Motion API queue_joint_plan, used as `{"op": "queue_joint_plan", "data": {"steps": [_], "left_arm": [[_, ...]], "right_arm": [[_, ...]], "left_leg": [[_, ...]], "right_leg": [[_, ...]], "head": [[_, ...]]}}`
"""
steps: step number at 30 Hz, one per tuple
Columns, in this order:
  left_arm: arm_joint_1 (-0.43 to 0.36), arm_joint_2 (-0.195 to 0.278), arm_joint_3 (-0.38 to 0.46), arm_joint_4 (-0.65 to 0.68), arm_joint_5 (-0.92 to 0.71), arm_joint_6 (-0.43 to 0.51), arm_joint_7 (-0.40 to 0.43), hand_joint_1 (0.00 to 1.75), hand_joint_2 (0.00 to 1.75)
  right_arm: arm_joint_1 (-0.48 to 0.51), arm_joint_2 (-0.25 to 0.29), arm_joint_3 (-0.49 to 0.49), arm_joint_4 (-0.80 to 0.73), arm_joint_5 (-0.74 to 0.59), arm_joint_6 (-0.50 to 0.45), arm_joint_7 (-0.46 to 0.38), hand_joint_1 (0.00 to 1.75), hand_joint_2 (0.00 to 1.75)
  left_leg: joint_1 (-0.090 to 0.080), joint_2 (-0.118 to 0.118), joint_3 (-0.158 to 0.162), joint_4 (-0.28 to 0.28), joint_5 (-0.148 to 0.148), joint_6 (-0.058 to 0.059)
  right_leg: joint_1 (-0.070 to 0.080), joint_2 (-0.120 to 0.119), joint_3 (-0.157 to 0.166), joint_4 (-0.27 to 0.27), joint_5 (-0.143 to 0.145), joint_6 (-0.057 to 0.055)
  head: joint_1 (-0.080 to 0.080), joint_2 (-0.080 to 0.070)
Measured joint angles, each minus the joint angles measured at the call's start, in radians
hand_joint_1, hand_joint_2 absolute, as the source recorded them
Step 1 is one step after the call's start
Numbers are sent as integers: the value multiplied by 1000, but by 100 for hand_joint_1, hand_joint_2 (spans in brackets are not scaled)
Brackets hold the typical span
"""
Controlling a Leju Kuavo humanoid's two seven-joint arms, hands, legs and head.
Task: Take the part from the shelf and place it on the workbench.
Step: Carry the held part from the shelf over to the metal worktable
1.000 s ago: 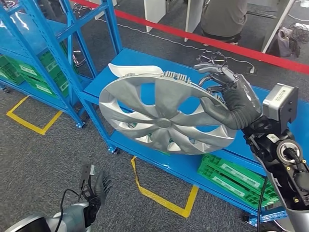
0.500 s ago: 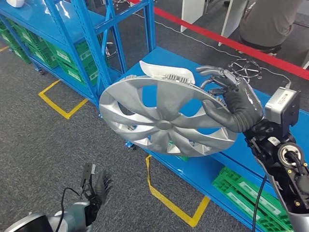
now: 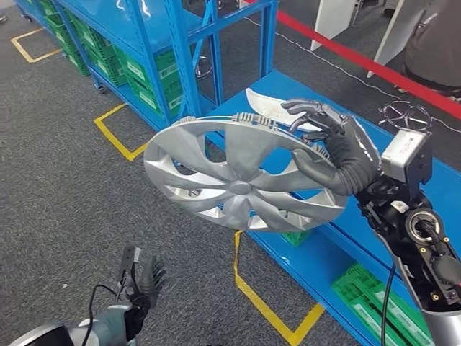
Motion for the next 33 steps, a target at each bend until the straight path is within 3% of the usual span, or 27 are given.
{"op": "queue_joint_plan", "data": {"steps": [1,2,4,6,7,8,9,11,13,15,17,19,21,23,24,25,27,29,30,32,33], "left_arm": [[1,0,0,0,0,0,0,0,0],[2,0,0,0,0,0,0,0,0],[1,0,0,0,0,0,0,0,0],[-2,0,0,0,0,0,0,0,0],[-2,-1,0,0,0,0,0,0,0],[-1,-1,0,0,0,0,0,0,0],[-1,-1,0,0,0,0,0,0,0],[0,-2,0,0,0,0,0,0,0],[0,-4,0,0,0,0,0,0,0],[0,-5,0,0,1,0,0,0,0],[4,-4,0,1,2,0,1,0,0],[6,-1,0,1,3,0,0,0,0],[2,0,0,0,5,0,0,0,0],[3,-2,0,0,6,1,0,0,0],[4,-2,0,0,6,1,0,0,0],[5,-1,0,0,6,1,0,0,0],[4,1,0,0,6,1,0,0,0],[2,1,0,0,7,1,-1,0,0],[1,1,0,0,7,1,-1,0,0],[3,1,0,0,8,1,-1,0,0],[3,2,0,0,8,1,-1,0,0]], "right_arm": [[0,0,0,0,0,0,0,175,175],[0,1,-1,0,1,1,0,175,175],[0,1,-2,0,2,3,1,175,175],[1,1,-4,0,2,4,1,175,175],[3,1,-4,0,2,4,1,175,175],[5,1,-4,1,3,4,1,175,175],[6,1,-4,2,4,4,1,175,175],[7,1,-4,4,4,5,1,175,175],[6,1,-4,4,4,6,1,175,175],[5,1,-4,6,4,6,0,175,175],[4,2,-4,7,5,10,0,175,175],[2,2,-4,8,5,15,-1,175,175],[-1,3,-4,9,5,19,-5,175,175],[0,4,-4,12,5,23,-6,175,175],[1,4,-3,13,5,24,-6,175,175],[2,4,-3,15,5,24,-6,175,175],[3,5,-3,16,5,25,-6,175,175],[1,6,-4,16,5,27,-7,175,175],[0,7,-4,17,5,28,-8,175,175],[-2,9,-3,17,5,30,-8,175,175],[-3,9,-3,18,6,30,-8,175,175]], "left_leg": [[2,-13,1,-1,0,6],[4,-24,4,-3,0,10],[11,-44,13,-8,0,22],[13,-66,17,-8,-2,29],[12,-79,18,-8,-2,30],[12,-94,19,-8,-3,31],[12,-109,20,-7,-4,31],[13,-139,24,-4,-7,28],[16,-166,21,1,-10,20],[22,-191,9,4,-6,8],[26,-205,1,2,-2,-5],[20,-155,-19,42,-26,-15],[18,-85,-82,165,-83,-23],[23,-64,-149,284,-118,-30],[25,-61,-159,295,-111,-32],[27,-56,-145,261,-85,-34],[27,-21,-69,115,-20,-34],[20,5,-14,11,11,-23],[16,5,-7,-3,9,-15],[16,-20,-4,-3,7,-2],[19,-31,-1,-4,6,4]], "right_leg": [[0,-8,4,-1,-4,5],[-2,-1,5,4,-11,11],[-7,43,-17,63,-48,19],[-11,88,-86,204,-110,23],[-12,95,-123,274,-132,24],[-12,97,-149,315,-136,25],[-12,99,-156,314,-119,25],[-13,117,-114,196,-36,20],[-19,171,-58,63,24,14],[-20,199,-36,18,28,9],[-18,175,-29,6,29,1],[-21,146,-17,-9,34,-10],[-18,116,-12,-15,35,-18],[-16,85,-11,-15,31,-20],[-16,71,-11,-15,29,-19],[-17,57,-9,-14,27,-18],[-15,34,-4,-12,19,-11],[-10,14,2,-10,10,0],[-6,6,6,-10,5,5],[-7,-7,12,-10,-3,16],[-10,5,10,0,-14,22]], "head": [[2,0],[3,0],[7,0],[15,0],[18,0],[19,0],[19,0],[21,0],[21,0],[21,0],[22,0],[14,0],[5,0],[2,0],[1,0],[-1,0],[-5,0],[-7,0],[-6,0],[-1,0],[2,0]]}}
